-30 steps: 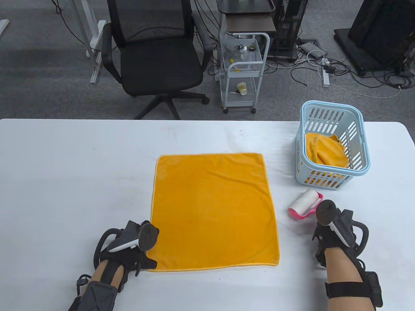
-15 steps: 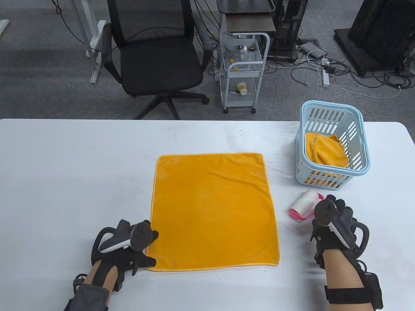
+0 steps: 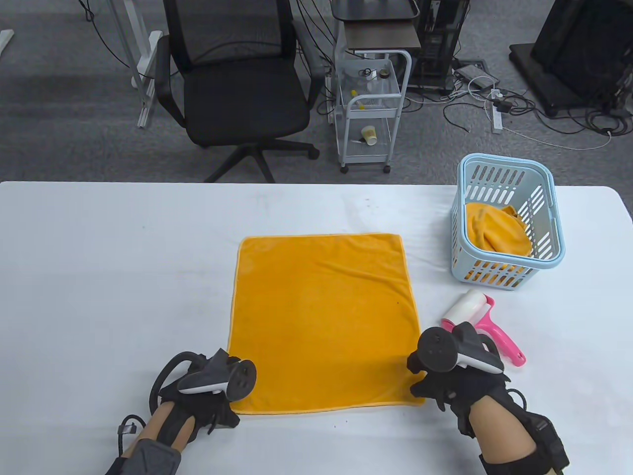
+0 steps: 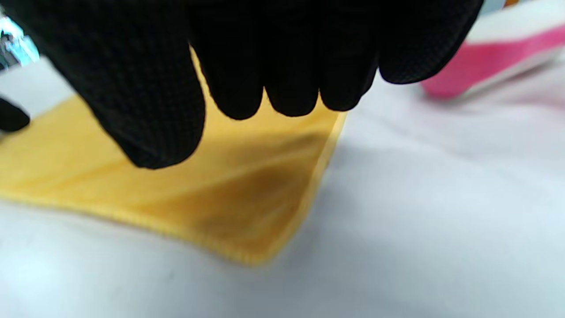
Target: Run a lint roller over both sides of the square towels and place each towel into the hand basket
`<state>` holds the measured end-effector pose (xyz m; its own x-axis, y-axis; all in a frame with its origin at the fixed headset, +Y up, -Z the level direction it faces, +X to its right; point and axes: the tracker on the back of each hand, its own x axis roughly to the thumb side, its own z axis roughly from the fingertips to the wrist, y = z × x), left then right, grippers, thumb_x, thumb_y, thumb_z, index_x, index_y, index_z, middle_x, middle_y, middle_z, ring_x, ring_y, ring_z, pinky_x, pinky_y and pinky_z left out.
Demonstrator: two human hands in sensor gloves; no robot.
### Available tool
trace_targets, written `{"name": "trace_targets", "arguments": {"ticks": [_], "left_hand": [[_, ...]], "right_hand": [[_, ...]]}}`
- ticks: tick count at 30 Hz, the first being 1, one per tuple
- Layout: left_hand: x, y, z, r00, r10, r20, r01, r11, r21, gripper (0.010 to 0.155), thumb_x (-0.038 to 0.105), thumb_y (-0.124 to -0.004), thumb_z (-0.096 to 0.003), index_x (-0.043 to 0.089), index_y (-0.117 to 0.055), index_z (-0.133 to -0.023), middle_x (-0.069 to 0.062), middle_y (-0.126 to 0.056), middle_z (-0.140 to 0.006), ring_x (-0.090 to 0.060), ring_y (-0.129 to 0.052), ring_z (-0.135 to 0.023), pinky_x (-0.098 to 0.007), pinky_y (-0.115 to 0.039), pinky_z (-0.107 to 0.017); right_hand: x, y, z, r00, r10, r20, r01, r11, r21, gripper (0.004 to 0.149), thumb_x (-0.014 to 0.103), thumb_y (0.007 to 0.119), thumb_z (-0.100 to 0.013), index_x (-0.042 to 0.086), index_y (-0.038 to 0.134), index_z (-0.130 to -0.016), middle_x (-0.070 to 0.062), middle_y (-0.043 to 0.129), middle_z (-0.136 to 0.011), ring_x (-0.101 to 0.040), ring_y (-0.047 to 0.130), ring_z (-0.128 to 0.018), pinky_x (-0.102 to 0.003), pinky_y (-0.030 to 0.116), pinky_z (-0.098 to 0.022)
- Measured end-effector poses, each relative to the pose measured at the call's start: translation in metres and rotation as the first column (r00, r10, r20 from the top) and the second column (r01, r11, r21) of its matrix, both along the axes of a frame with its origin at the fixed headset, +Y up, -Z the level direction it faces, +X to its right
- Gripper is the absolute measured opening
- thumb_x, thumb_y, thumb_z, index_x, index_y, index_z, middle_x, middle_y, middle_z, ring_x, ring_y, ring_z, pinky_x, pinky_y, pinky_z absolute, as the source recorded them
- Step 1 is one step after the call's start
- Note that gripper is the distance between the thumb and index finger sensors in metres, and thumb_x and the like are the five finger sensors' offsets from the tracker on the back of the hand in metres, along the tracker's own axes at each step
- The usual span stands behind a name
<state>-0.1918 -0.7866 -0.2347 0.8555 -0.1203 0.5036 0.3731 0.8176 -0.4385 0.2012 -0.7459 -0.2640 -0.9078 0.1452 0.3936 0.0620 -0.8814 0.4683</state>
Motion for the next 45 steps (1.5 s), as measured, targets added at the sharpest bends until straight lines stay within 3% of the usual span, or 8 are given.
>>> {"name": "trace_targets", "arguments": {"ticks": [4, 10, 16, 21, 26, 31, 40, 45], "left_hand": [[0.000, 0.000, -0.001, 1.000, 0.012, -0.009, -0.012, 1.000, 0.003, 0.052, 0.053, -0.096, -0.0363, 0.039, -0.078, -0.083, -0.002, -0.051, -0.118, -0.035, -0.069, -0.104, -0.070, -0.054, -0.074], [-0.002, 0.000, -0.002, 0.999, 0.037, -0.021, -0.037, 0.999, 0.008, 0.038, 0.046, -0.093, -0.0424, 0.041, -0.083, -0.079, -0.002, -0.054, -0.117, -0.035, -0.071, -0.104, -0.070, -0.055, -0.073], [-0.011, 0.002, -0.006, 0.991, 0.118, -0.057, -0.119, 0.993, -0.014, 0.034, 0.046, -0.090, -0.0447, 0.042, -0.085, -0.078, -0.001, -0.057, -0.117, -0.035, -0.072, -0.104, -0.069, -0.055, -0.073], [-0.016, 0.016, -0.006, 0.980, 0.184, -0.076, -0.181, 0.982, 0.047, 0.036, 0.045, -0.087, -0.0465, 0.038, -0.081, -0.081, -0.002, -0.063, -0.116, -0.036, -0.073, -0.104, -0.068, -0.057, -0.073], [-0.016, 0.067, -0.006, 0.976, 0.214, -0.044, -0.202, 0.961, 0.189, 0.037, 0.046, -0.086, -0.0469, 0.038, -0.079, -0.082, 0.000, -0.063, -0.116, -0.034, -0.073, -0.105, -0.068, -0.056, -0.074], [-0.012, 0.148, 0.007, 0.967, 0.252, 0.034, -0.247, 0.901, 0.357, 0.037, 0.048, -0.086, -0.0466, 0.037, -0.081, -0.082, 0.003, -0.071, -0.112, -0.032, -0.078, -0.103, -0.068, -0.058, -0.074], [-0.019, 0.292, 0.062, 0.939, 0.309, 0.150, -0.328, 0.678, 0.657, 0.035, 0.051, -0.085, -0.0466, 0.037, -0.088, -0.079, 0.005, -0.078, -0.110, -0.031, -0.083, -0.102, -0.069, -0.059, -0.074], [-0.032, 0.346, 0.076, 0.918, 0.364, 0.157, -0.358, 0.591, 0.723, 0.035, 0.053, -0.086, -0.0468, 0.036, -0.090, -0.077, 0.005, -0.079, -0.110, -0.032, -0.083, -0.102, -0.070, -0.059, -0.074]], "right_hand": [[-0.017, -0.021, 0.006, 0.979, 0.181, -0.090, -0.183, 0.983, -0.019, 0.072, 0.050, 0.105, -0.034, 0.011, 0.086, -0.091, -0.025, 0.061, -0.111, -0.055, 0.063, -0.099, -0.071, 0.064, -0.062], [-0.036, -0.032, 0.012, 0.913, 0.385, -0.133, -0.371, 0.921, 0.114, 0.065, 0.050, 0.103, -0.034, 0.014, 0.085, -0.084, -0.022, 0.056, -0.110, -0.052, 0.061, -0.100, -0.070, 0.061, -0.065], [-0.029, -0.032, 0.006, 0.952, 0.291, -0.098, -0.279, 0.953, 0.120, 0.042, 0.039, 0.101, -0.043, 0.017, 0.091, -0.078, -0.019, 0.062, -0.108, -0.050, 0.066, -0.099, -0.069, 0.062, -0.065], [-0.008, -0.021, -0.006, 0.994, 0.105, -0.040, -0.105, 0.994, -0.002, 0.040, 0.039, 0.098, -0.046, 0.019, 0.088, -0.080, -0.018, 0.065, -0.108, -0.050, 0.066, -0.099, -0.070, 0.061, -0.065], [0.026, 0.030, -0.016, 0.989, -0.145, 0.018, 0.145, 0.989, 0.009, 0.043, 0.036, 0.098, -0.046, 0.017, 0.085, -0.082, -0.017, 0.072, -0.104, -0.048, 0.072, -0.096, -0.069, 0.064, -0.064], [0.051, 0.093, -0.018, 0.956, -0.295, 0.014, 0.294, 0.955, 0.031, 0.043, 0.038, 0.098, -0.046, 0.017, 0.086, -0.081, -0.016, 0.076, -0.101, -0.048, 0.075, -0.094, -0.069, 0.065, -0.063], [0.074, 0.250, 0.025, 0.858, -0.494, -0.140, 0.513, 0.835, 0.198, 0.043, 0.042, 0.097, -0.047, 0.016, 0.088, -0.080, -0.015, 0.079, -0.100, -0.048, 0.076, -0.094, -0.070, 0.065, -0.063], [0.079, 0.297, 0.033, 0.802, -0.570, -0.182, 0.598, 0.759, 0.258, 0.043, 0.042, 0.096, -0.049, 0.015, 0.089, -0.081, -0.015, 0.080, -0.099, -0.048, 0.077, -0.094, -0.070, 0.064, -0.063]]}}
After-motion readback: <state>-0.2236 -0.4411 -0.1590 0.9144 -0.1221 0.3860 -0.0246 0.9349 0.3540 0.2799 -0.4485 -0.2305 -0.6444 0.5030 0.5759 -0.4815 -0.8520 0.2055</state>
